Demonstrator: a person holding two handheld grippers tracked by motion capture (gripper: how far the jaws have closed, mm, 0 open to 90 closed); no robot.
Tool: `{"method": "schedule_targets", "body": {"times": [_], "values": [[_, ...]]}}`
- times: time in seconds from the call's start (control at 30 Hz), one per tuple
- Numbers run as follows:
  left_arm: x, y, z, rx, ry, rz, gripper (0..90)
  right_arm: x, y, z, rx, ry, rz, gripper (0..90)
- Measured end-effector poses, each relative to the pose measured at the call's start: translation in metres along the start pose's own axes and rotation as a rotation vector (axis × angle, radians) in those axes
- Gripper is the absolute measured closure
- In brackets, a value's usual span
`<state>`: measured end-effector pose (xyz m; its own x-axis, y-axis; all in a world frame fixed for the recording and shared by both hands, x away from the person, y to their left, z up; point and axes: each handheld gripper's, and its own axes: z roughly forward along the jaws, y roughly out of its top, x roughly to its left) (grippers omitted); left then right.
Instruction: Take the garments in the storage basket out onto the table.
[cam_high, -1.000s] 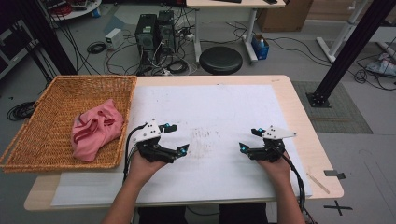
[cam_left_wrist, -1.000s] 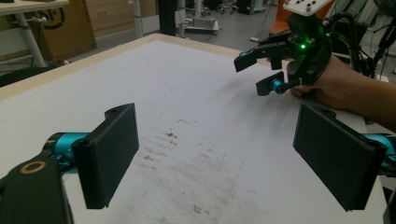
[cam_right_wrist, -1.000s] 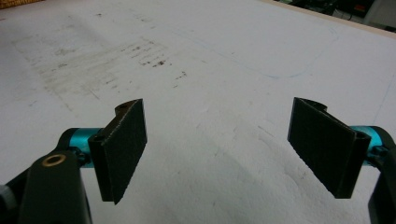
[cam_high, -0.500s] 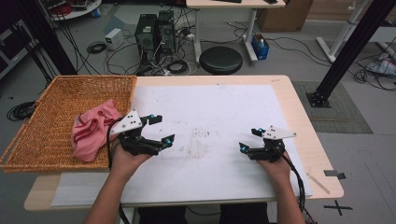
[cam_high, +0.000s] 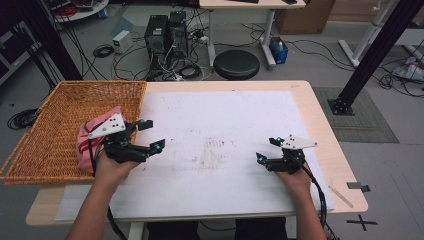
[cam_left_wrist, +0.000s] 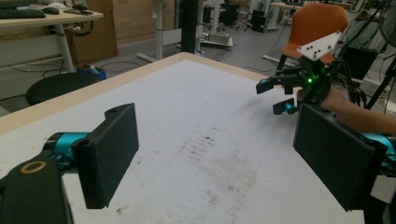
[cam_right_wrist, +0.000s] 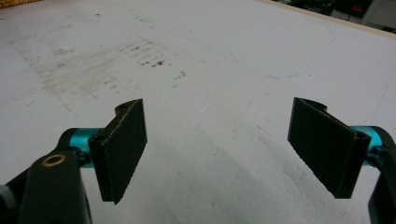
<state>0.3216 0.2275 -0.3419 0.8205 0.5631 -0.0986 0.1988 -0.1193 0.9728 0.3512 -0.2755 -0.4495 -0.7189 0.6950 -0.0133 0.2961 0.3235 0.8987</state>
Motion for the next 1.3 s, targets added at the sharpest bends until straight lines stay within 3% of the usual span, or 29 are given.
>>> {"method": "schedule_targets", "body": {"times": [0.23, 0.3, 0.53, 0.7, 0.97, 1.1, 1.3], "values": [[0.015, -0.001, -0.022, 0.009, 0.032, -0.014, 14.2, 0.0, 0.0, 0.0, 0.0, -0.001, -0.001, 18.9], [0.022, -0.002, -0.033, 0.022, 0.066, -0.01, 14.2, 0.0, 0.0, 0.0, 0.0, -0.002, -0.001, 19.0], [0.036, -0.007, -0.055, 0.044, 0.125, -0.028, 14.2, 0.0, 0.0, 0.0, -0.001, -0.004, -0.001, 18.9], [0.053, -0.016, -0.07, 0.075, 0.187, -0.064, 14.2, 0.0, 0.0, 0.0, -0.001, -0.003, 0.0, 18.9], [0.07, -0.024, -0.076, 0.119, 0.244, -0.095, 14.2, 0.0, 0.0, 0.0, 0.001, -0.002, 0.004, 18.9], [0.082, -0.026, -0.076, 0.168, 0.291, -0.106, 14.2, 0.0, 0.0, 0.0, -0.001, -0.002, 0.006, 18.9], [0.09, -0.028, -0.074, 0.228, 0.329, -0.111, 14.2, 0.0, 0.0, 0.0, -0.001, -0.002, 0.008, 18.9]]}}
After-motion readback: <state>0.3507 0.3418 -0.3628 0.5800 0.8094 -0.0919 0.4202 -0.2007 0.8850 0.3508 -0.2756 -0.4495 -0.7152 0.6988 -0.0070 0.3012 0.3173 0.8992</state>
